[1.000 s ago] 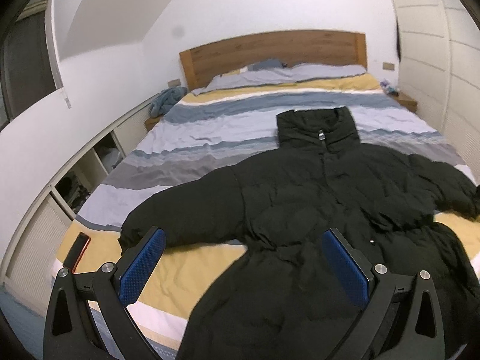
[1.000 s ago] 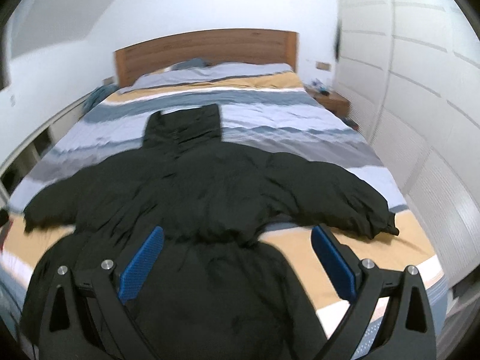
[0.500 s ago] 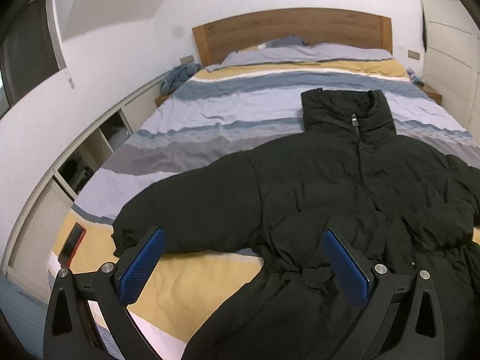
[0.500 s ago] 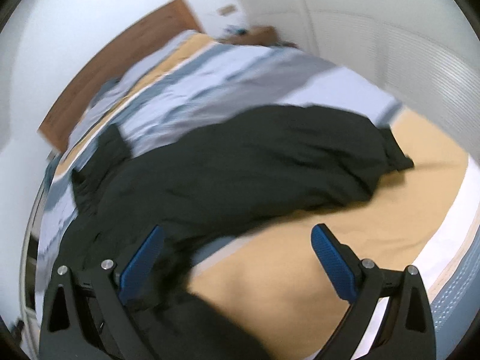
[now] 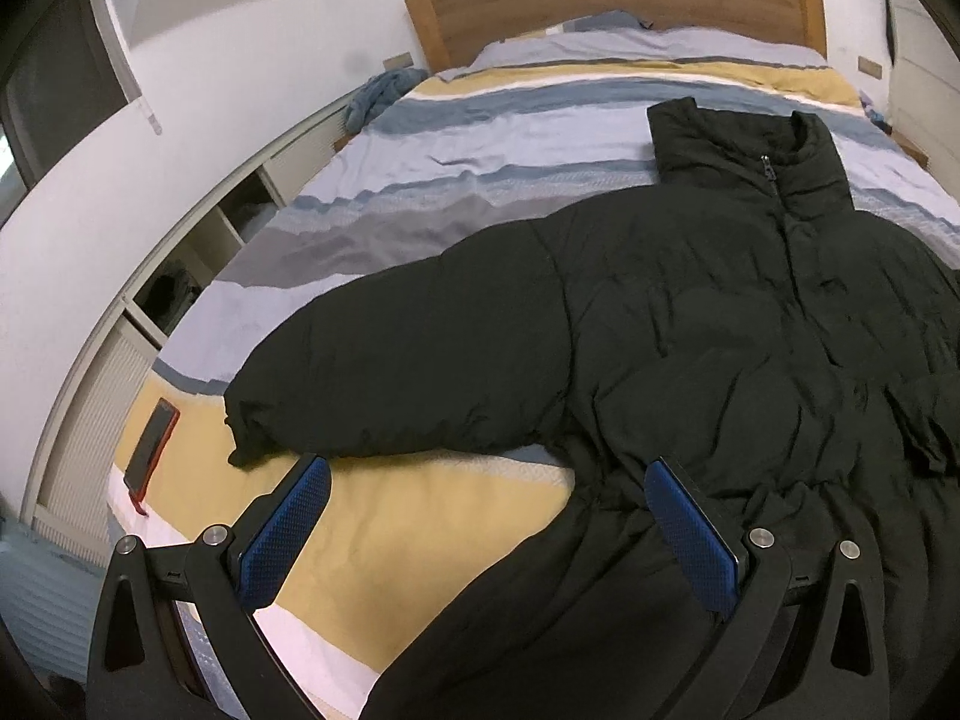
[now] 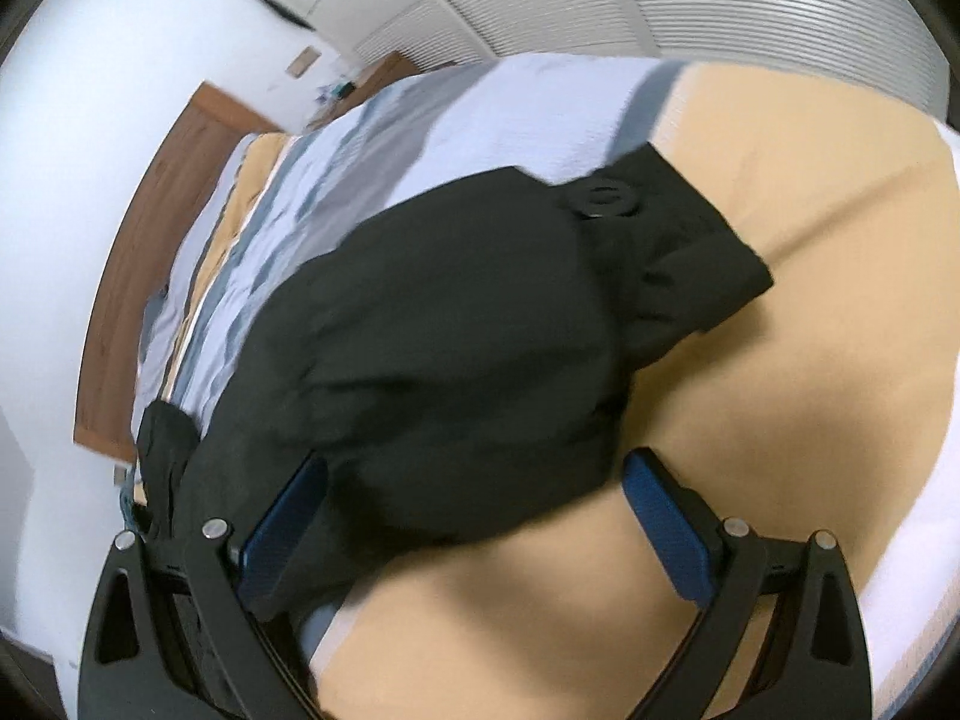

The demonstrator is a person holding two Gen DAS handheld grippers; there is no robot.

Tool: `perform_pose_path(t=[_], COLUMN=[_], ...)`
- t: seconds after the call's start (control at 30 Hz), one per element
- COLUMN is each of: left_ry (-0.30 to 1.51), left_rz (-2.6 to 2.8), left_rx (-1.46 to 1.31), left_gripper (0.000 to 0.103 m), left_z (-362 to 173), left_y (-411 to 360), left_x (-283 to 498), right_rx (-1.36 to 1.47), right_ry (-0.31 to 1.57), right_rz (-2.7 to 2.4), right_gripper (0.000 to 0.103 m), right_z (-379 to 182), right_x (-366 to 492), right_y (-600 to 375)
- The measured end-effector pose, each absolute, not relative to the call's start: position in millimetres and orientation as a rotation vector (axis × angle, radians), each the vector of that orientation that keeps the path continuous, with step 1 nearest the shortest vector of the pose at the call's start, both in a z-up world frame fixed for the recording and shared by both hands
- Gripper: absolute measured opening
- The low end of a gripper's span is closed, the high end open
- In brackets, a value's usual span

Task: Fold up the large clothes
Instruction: 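Grasp the cuff of the jacket sleeve nearest the right gripper, then fold the held sleeve across the jacket body and open the right gripper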

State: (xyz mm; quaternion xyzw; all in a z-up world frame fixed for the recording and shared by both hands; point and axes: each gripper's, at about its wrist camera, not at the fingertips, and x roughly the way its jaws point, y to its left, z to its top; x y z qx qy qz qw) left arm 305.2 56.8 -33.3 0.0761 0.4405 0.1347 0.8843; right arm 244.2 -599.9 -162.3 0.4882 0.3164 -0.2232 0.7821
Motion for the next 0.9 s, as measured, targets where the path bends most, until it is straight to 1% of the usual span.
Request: perform_pose_path(t=[0.2,0.27,0.3,0.33,0.4,0.43,0.47,0.53,0.63,0.9], left_ry=[0.934,0.936,0.935,0.935,0.933,0.932,0.930,0.927,0.917,0.877], left_rz=[0.268,0.269,0.267,0.264,0.259,0.254,0.248,0.240,0.229,0.224], left_rx=[0.116,0.116,0.117,0.118,0.120,0.121,0.122,0.125,0.126,0.097], left_gripper=[0.102,0.102,0.102,0.102,0.102,0.102,0.102,0.102,0.102,0.102], left_z=[-41.1,-41.5,-41.6,-41.5,-41.3,-40.8,-40.2,-39.0,-36.0,-25.3], left_y=[59.4,58.2,57.2,56.2,54.0,53.0,52.0,49.8,47.7,51.6], left_x=[311.0,312.9,313.4,313.5,313.6,313.4,313.0,311.7,308.4,289.6], right_rx=[1.138,1.171,1.189,1.207,1.238,1.242,1.234,1.204,1.123,0.933], right_ry=[0.594,0.563,0.556,0.554,0.538,0.525,0.516,0.506,0.493,0.459], right_rz=[-0.447,-0.426,-0.416,-0.410,-0.393,-0.385,-0.376,-0.359,-0.337,-0.239], right_gripper=[0.097,0.083,0.061,0.044,0.037,0.031,0.027,0.016,0.011,0.009], right_z=[-169.6,-171.6,-173.6,-176.3,-179.9,-179.7,-178.0,-171.6,-151.6,-78.2], right_x=[248.6,249.9,250.9,251.3,253.9,254.0,253.9,253.7,257.0,268.6], right_y=[-614.6,-617.8,-619.5,-620.3,-621.9,-622.3,-622.5,-621.4,-616.5,-589.2])
